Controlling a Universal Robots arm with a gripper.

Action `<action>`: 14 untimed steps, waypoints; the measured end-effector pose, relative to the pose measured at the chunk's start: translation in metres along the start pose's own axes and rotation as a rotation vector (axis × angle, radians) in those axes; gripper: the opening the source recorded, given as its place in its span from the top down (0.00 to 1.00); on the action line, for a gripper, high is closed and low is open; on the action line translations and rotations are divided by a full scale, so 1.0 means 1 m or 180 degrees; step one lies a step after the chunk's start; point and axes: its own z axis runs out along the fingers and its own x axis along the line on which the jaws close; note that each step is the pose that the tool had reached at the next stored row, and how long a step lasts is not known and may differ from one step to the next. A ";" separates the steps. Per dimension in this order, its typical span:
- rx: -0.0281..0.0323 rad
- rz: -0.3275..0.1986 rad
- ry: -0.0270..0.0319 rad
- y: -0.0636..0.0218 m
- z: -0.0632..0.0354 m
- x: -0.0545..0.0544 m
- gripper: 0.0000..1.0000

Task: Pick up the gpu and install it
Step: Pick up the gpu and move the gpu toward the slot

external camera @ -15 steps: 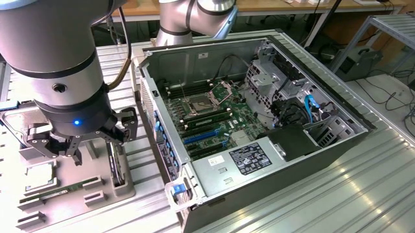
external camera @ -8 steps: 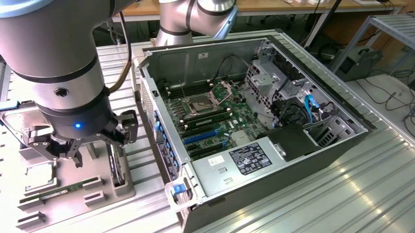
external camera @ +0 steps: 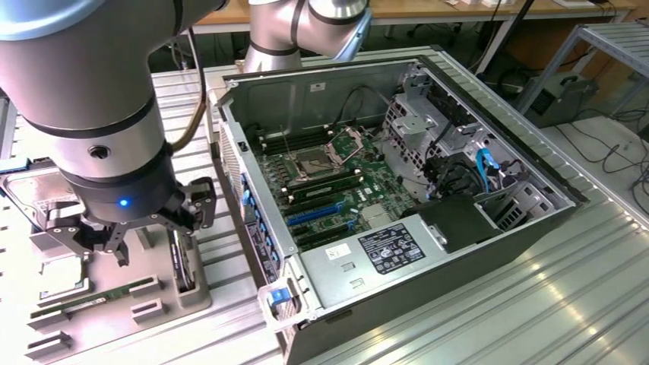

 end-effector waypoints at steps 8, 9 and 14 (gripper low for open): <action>0.0001 0.0001 0.0022 -0.0022 0.0053 0.000 0.28; 0.0001 0.0001 0.0025 -0.0024 0.0058 0.000 0.28; 0.0004 0.0002 0.0045 -0.0029 0.0097 -0.002 0.28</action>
